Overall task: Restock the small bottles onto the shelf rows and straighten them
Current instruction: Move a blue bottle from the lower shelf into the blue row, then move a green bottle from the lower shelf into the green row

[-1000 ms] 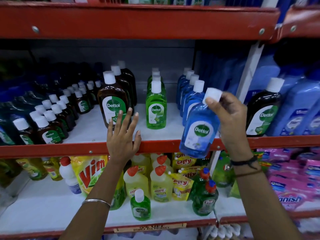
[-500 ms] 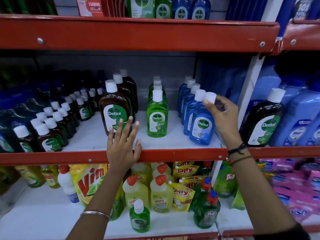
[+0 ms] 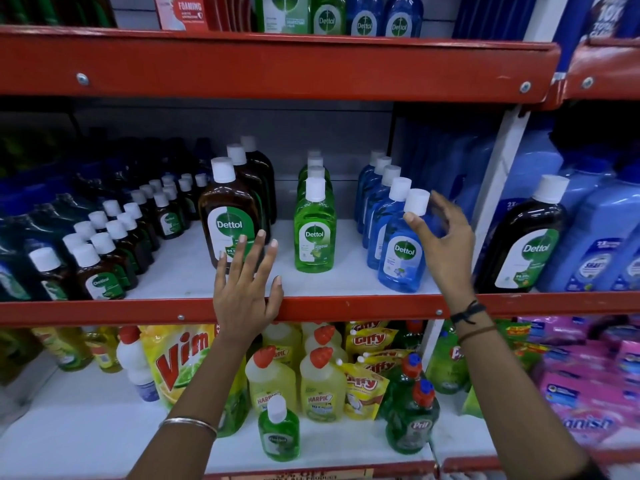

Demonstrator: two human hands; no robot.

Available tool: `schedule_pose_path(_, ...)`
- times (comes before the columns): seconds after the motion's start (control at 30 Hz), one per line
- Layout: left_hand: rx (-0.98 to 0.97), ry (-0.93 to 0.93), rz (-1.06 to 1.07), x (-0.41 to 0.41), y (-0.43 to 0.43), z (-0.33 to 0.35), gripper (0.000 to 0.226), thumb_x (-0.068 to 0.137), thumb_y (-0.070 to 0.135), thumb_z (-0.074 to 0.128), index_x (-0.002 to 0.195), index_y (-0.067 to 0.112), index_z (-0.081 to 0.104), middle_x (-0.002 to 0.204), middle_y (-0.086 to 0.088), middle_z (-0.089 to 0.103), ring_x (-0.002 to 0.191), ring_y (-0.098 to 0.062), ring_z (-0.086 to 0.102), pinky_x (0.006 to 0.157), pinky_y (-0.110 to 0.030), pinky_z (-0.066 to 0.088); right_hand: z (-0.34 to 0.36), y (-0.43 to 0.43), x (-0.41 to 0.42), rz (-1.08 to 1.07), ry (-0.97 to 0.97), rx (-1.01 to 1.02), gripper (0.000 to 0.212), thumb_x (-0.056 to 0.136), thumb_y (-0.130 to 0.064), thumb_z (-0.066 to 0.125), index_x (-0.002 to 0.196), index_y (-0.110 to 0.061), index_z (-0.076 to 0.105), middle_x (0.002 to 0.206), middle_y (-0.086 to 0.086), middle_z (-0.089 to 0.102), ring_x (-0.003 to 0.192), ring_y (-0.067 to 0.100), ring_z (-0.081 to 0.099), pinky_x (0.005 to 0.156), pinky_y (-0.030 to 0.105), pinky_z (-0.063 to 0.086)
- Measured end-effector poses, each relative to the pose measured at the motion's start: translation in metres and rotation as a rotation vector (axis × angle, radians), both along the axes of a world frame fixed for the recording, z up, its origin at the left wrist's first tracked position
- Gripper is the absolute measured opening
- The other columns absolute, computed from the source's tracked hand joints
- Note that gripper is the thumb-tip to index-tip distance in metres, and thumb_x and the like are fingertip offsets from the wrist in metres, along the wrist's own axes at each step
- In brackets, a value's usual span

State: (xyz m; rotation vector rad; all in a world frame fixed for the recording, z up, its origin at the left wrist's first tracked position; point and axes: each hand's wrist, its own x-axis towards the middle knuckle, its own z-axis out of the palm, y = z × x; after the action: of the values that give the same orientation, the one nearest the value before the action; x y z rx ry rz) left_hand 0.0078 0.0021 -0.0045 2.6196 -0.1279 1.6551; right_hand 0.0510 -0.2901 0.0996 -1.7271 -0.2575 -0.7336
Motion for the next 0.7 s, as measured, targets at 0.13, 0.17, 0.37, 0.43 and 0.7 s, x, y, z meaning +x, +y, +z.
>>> schedule_pose_path(0.13,-0.026,0.033,-0.035,-0.005,0.001,0.001,0.058,0.098,0.038,0.038,0.152,0.02,0.028,0.157,-0.005,0.033,0.148,-0.022,0.023,0.117,-0.05,0.02,-0.02,0.01,-0.034,-0.053,-0.126,-0.021,0.05,0.085,-0.03,0.069,0.13,-0.014,0.054,0.134,0.005,0.054,0.128,0.018,0.047,0.108,0.03,0.039)
schedule_pose_path(0.17,-0.044,0.036,-0.043,-0.007,0.003,0.002,0.058,0.098,0.038,0.038,0.152,0.02,0.027,0.157,-0.005,0.033,0.148,-0.022,0.022,0.117,-0.049,0.018,-0.03,0.015,-0.044,-0.024,-0.14,-0.014,0.047,0.086,-0.028,0.068,0.129,-0.014,0.055,0.132,0.004,0.056,0.127,0.017,0.049,0.108,0.032,0.04)
schedule_pose_path(0.37,-0.043,0.055,0.009,-0.007,0.024,0.006,0.057,0.1,0.041,0.033,0.153,0.024,0.024,0.158,-0.004,0.032,0.149,-0.021,0.021,0.121,-0.044,0.006,-0.113,0.062,-0.098,0.3,0.084,0.024,0.035,0.084,-0.036,0.064,0.119,-0.032,0.061,0.118,-0.008,0.066,0.112,0.012,0.062,0.093,0.027,0.051)
schedule_pose_path(0.43,-0.006,0.059,0.025,-0.006,0.025,0.004,0.055,0.1,0.042,0.031,0.152,0.026,0.026,0.157,-0.003,0.033,0.148,-0.021,0.022,0.121,-0.045,0.008,-0.145,0.079,-0.108,0.385,0.193,-0.01,0.033,0.084,-0.038,0.065,0.117,-0.039,0.061,0.111,-0.015,0.068,0.107,0.008,0.063,0.09,0.026,0.052)
schedule_pose_path(0.7,-0.015,0.017,0.018,-0.004,0.025,0.002,0.055,0.098,0.041,0.037,0.15,0.024,0.032,0.155,-0.003,0.037,0.146,-0.023,0.027,0.118,-0.05,0.022,-0.238,0.119,-0.119,0.702,0.617,-0.359,0.068,0.07,-0.065,0.065,0.129,-0.034,0.048,0.133,-0.011,0.054,0.12,-0.002,0.05,0.101,0.023,0.042)
